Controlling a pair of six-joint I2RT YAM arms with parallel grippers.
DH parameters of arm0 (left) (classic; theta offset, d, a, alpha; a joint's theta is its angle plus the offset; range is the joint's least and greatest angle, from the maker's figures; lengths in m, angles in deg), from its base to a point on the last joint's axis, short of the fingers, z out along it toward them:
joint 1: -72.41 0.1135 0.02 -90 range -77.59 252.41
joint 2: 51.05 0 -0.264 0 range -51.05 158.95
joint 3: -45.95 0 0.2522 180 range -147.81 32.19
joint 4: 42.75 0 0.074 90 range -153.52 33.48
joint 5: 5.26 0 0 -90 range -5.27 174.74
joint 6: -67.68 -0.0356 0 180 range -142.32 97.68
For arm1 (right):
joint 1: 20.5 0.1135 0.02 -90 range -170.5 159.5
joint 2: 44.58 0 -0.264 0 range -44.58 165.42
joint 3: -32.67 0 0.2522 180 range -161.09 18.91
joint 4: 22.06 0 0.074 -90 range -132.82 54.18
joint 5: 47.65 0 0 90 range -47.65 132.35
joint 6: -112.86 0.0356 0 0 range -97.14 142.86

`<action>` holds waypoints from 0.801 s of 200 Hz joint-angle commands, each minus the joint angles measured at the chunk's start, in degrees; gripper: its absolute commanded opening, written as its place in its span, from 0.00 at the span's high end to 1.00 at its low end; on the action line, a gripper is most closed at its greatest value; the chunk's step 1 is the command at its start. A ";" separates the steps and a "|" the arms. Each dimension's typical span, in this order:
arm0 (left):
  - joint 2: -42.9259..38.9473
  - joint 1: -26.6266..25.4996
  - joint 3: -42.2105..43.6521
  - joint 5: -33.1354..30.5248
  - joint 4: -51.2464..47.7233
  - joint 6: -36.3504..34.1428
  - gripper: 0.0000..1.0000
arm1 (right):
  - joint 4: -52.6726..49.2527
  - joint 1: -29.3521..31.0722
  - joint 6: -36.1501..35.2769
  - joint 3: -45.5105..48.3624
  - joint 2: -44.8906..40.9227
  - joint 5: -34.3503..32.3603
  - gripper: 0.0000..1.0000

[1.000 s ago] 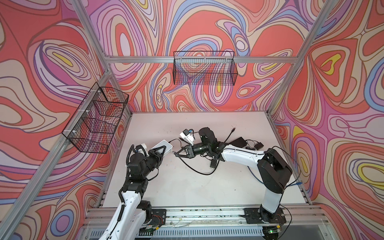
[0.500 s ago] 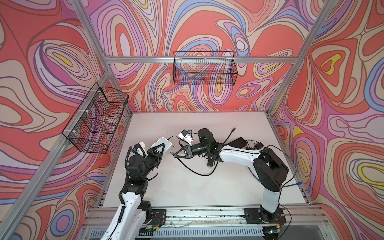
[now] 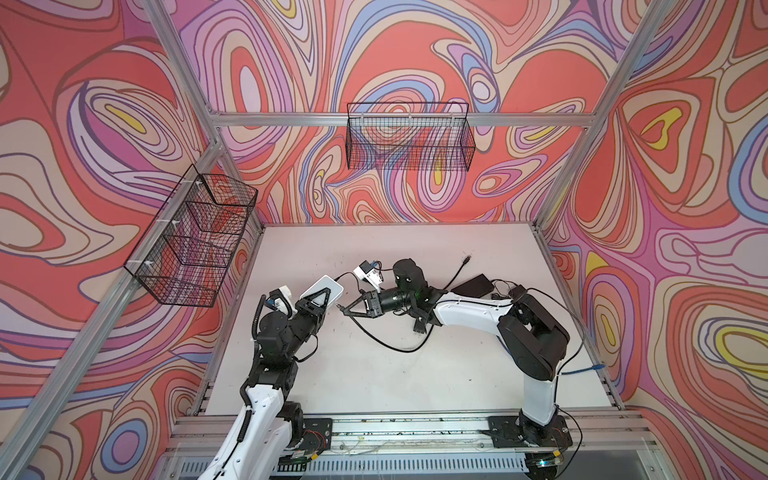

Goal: Insert the plug into the switch port
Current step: 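Align the black ethernet plug with the router's port using the right gripper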

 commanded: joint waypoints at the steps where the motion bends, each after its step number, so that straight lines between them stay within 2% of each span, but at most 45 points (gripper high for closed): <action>1: 0.00 -0.27 0.43 -0.57 5.47 0.68 0.90 | 3.06 0.75 1.90 -1.81 1.85 0.58 1.00; 160: 0.13 -0.42 2.36 -0.32 9.49 1.19 0.90 | 3.49 0.81 3.50 -5.31 2.93 1.30 1.00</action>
